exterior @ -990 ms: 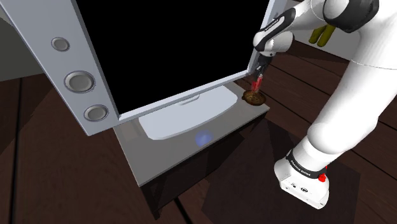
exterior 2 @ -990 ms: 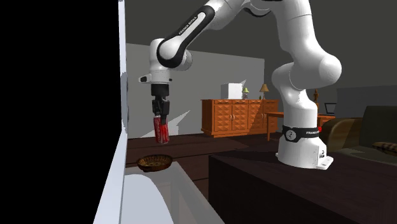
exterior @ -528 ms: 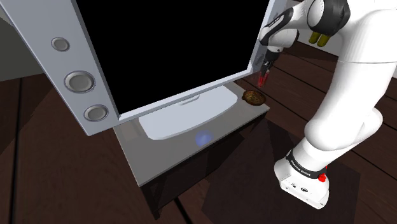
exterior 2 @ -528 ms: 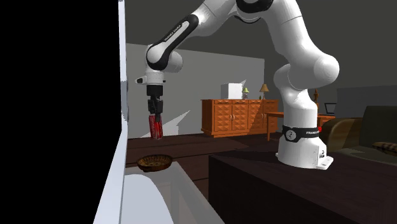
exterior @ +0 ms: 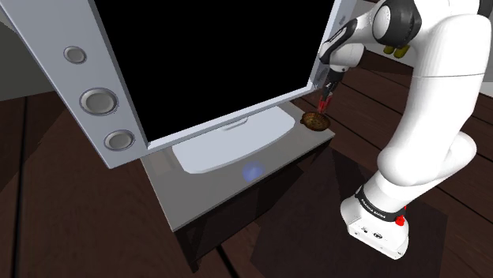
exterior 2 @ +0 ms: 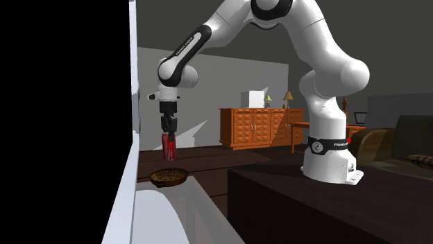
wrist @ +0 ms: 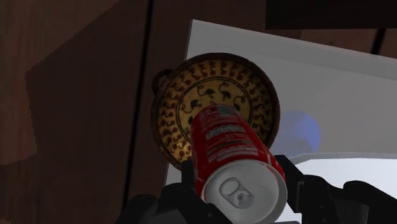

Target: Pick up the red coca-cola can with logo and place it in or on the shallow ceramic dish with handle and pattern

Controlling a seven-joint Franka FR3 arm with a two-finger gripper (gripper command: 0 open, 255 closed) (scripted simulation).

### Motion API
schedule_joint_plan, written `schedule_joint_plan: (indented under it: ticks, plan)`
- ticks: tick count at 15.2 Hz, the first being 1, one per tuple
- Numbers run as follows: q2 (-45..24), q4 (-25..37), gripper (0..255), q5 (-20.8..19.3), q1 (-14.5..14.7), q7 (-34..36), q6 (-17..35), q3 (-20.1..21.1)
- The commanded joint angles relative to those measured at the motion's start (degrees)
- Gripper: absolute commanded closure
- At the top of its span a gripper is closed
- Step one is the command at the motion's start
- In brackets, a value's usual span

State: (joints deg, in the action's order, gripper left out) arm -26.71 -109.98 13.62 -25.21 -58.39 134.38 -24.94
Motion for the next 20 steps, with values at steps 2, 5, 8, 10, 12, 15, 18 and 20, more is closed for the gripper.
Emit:
schedule_joint_plan:
  ticks: [2, 5, 8, 10, 12, 15, 18, 20]
  plan:
    - [-1.6, -0.2, 255, 0.9, -0.5, -0.6, 1.7, 0.6]
    - [-3.2, -0.2, 255, 1.8, -1.0, -1.2, 3.3, 1.2]
    - [-4.9, -0.2, 255, 2.7, -1.5, -1.7, 4.9, 1.9]
    - [-6.1, -0.1, 255, 3.3, -1.8, -2.1, 5.9, 2.4]
    - [-6.7, -0.1, 255, 3.6, -2.0, -2.3, 6.5, 2.7]
    - [-6.7, -0.1, 255, 3.6, -2.0, -2.3, 6.5, 2.7]
    - [-6.7, -0.1, 255, 3.6, -2.0, -2.3, 6.5, 2.7]
    - [-6.7, -0.1, 0, 3.6, -2.0, -2.3, 6.5, 2.7]
